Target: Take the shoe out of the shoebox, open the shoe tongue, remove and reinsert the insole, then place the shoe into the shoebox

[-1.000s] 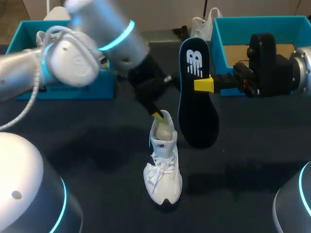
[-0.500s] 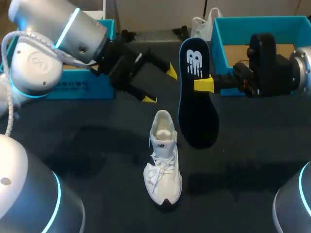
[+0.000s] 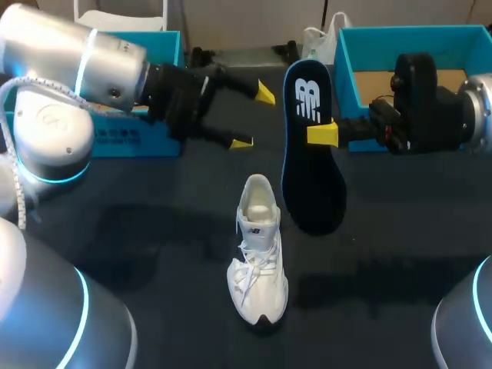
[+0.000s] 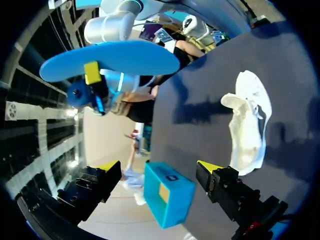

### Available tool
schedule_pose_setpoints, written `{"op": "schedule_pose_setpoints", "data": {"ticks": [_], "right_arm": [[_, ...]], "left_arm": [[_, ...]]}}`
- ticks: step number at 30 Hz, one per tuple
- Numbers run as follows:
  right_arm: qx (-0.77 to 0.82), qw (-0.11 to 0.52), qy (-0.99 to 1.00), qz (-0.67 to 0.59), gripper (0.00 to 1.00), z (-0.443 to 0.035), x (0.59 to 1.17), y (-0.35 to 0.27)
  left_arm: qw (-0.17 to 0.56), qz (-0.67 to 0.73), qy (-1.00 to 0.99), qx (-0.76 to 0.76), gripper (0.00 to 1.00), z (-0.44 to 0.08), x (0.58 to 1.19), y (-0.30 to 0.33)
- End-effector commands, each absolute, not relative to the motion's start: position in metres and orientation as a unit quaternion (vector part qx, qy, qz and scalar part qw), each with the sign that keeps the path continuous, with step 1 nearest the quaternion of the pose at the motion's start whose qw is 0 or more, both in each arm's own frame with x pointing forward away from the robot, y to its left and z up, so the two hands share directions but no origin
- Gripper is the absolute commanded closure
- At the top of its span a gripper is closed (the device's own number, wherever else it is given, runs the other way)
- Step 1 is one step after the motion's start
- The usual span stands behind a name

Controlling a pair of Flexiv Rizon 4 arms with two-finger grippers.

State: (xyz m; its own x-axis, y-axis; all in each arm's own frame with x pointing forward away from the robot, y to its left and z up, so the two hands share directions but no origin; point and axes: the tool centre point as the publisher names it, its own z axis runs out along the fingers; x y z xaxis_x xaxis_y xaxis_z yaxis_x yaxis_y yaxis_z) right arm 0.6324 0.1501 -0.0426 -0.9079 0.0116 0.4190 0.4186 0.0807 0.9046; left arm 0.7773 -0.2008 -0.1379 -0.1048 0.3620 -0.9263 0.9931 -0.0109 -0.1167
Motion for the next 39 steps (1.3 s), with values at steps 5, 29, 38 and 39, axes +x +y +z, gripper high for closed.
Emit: {"op": "schedule_pose_setpoints", "data": {"ticks": [5,29,38,39], "right_arm": [[-0.15,0.153,-0.719,-0.661,1.0,-0.043,0.632,0.152],[-0.22,0.253,-0.676,-0.656,1.0,-0.061,0.724,0.126],[-0.22,0.253,-0.676,-0.656,1.0,-0.061,0.724,0.126],[-0.22,0.253,-0.676,-0.656,1.0,-0.061,0.724,0.126]], "left_arm": [[0.423,-0.478,0.56,0.528,0.0,-0.128,0.767,-0.184],[0.481,-0.482,0.532,0.503,0.0,-0.107,0.777,-0.181],[0.481,-0.482,0.532,0.503,0.0,-0.107,0.777,-0.181],[0.481,-0.482,0.532,0.503,0.0,-0.107,0.777,-0.181]]}}
